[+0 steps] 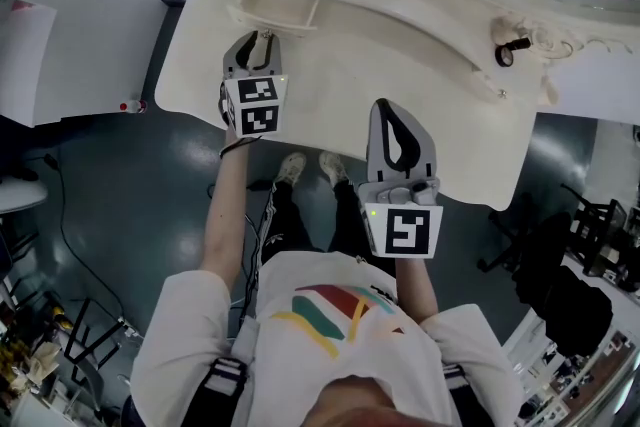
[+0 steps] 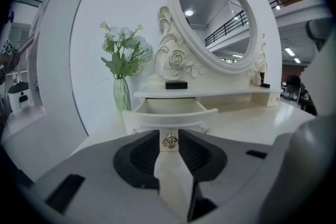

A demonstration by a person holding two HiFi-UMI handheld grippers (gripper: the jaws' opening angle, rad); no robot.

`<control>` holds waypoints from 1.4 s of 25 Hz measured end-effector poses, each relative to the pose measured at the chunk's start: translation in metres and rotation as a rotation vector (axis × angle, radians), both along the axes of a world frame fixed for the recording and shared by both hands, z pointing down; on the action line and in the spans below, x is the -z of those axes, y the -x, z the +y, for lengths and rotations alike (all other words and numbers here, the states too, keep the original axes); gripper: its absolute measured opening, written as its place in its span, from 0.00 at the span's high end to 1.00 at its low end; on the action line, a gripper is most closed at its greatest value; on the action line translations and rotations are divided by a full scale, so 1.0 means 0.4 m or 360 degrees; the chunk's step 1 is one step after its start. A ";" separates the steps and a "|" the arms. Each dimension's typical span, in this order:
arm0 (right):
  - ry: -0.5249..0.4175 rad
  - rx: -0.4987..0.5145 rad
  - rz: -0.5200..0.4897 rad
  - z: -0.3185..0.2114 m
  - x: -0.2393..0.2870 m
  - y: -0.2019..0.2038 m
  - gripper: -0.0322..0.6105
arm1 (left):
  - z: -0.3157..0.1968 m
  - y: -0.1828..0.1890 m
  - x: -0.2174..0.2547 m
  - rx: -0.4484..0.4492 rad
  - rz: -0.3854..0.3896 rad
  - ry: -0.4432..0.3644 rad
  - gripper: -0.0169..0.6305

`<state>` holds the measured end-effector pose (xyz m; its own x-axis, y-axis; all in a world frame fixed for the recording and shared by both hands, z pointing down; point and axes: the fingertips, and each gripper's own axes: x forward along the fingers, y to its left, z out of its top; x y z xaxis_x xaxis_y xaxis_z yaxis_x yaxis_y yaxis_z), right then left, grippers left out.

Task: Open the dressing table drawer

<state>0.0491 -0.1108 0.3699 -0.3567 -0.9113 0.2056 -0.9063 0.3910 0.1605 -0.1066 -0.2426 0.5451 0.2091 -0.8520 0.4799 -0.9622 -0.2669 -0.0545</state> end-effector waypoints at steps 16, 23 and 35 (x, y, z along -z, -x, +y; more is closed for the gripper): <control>-0.0349 -0.0073 -0.0069 -0.036 0.267 -0.055 0.95 | 0.041 -0.131 0.562 -0.0074 0.0301 -0.0504 0.87; -0.0450 -0.0147 -0.0170 -0.012 0.361 -0.137 0.95 | 0.155 -0.276 0.774 -0.0233 0.0378 -0.0760 0.91; -0.0446 -0.0242 -0.0221 0.029 0.365 -0.237 0.95 | 0.299 -0.412 0.829 -0.0386 0.0369 -0.0854 0.95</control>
<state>0.1440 -0.0990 0.2239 -0.2196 -0.9704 -0.1009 -0.9715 0.2080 0.1134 0.0582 -0.1230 0.2135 0.4736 -0.8769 -0.0822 -0.8808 -0.4720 -0.0386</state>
